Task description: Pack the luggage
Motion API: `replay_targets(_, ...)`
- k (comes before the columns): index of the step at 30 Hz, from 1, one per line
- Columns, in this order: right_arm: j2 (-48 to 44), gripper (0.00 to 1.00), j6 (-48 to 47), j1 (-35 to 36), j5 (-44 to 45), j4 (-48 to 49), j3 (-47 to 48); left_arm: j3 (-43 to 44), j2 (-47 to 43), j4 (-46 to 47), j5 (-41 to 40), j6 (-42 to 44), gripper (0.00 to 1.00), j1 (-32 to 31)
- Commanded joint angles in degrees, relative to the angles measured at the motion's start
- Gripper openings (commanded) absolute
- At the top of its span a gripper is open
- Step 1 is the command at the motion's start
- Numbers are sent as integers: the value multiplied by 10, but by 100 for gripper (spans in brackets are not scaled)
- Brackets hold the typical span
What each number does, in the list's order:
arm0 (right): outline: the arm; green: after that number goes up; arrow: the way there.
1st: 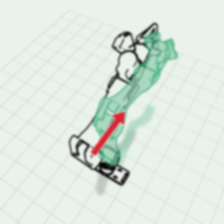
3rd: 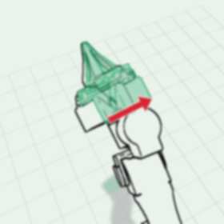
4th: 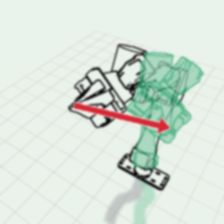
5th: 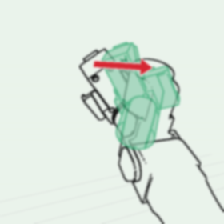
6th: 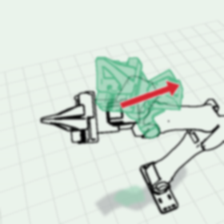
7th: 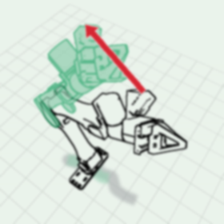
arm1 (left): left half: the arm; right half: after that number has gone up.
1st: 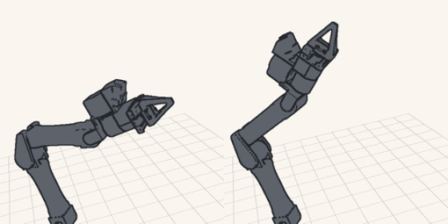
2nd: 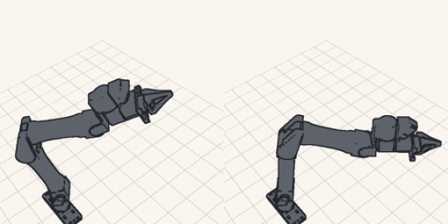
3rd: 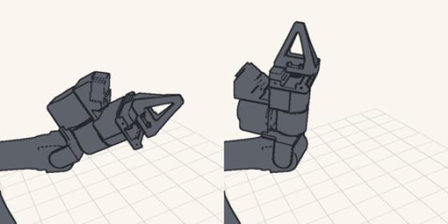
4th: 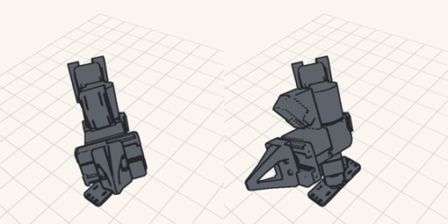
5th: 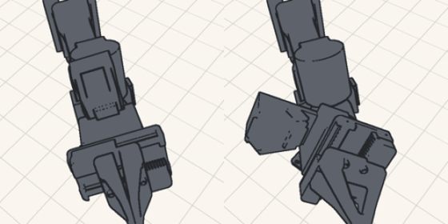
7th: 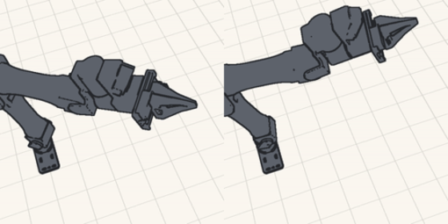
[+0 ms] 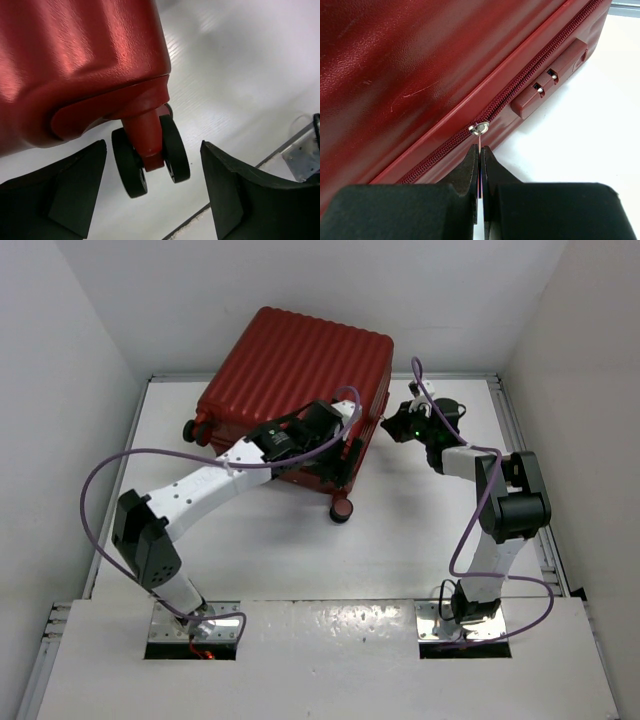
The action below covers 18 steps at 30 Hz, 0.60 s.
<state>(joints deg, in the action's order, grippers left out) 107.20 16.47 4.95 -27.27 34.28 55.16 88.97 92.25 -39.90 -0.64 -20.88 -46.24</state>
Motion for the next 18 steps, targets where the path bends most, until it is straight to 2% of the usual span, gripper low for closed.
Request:
replay_targets(1, -27, 0, -4, -16, -15, 1, -13, 41, -1, -12, -55, -17, 81, -21)
replay_targets(5, -28, 0, 2, -20, -16, 11, -18, 55, 35, -12, -98, -30, 81, -35)
replay_targets(8, -30, 0, 5, -20, -16, 18, -22, 73, 50, -18, -140, -35, 76, -35)
replay_targets(12, -30, 0, 8, -24, -16, 25, -29, 91, 72, -18, -153, -35, 69, -40)
replay_targets(15, -30, 0, 10, -28, -16, 29, -32, 83, 83, -18, -159, -35, 51, -40)
replay_targets(17, -29, 0, 10, -29, -16, 32, -33, 68, 83, -23, -159, -35, 34, -40)
replay_targets(18, -29, 0, 10, -28, -16, 32, -32, 58, 83, -23, -159, -30, 33, -35)
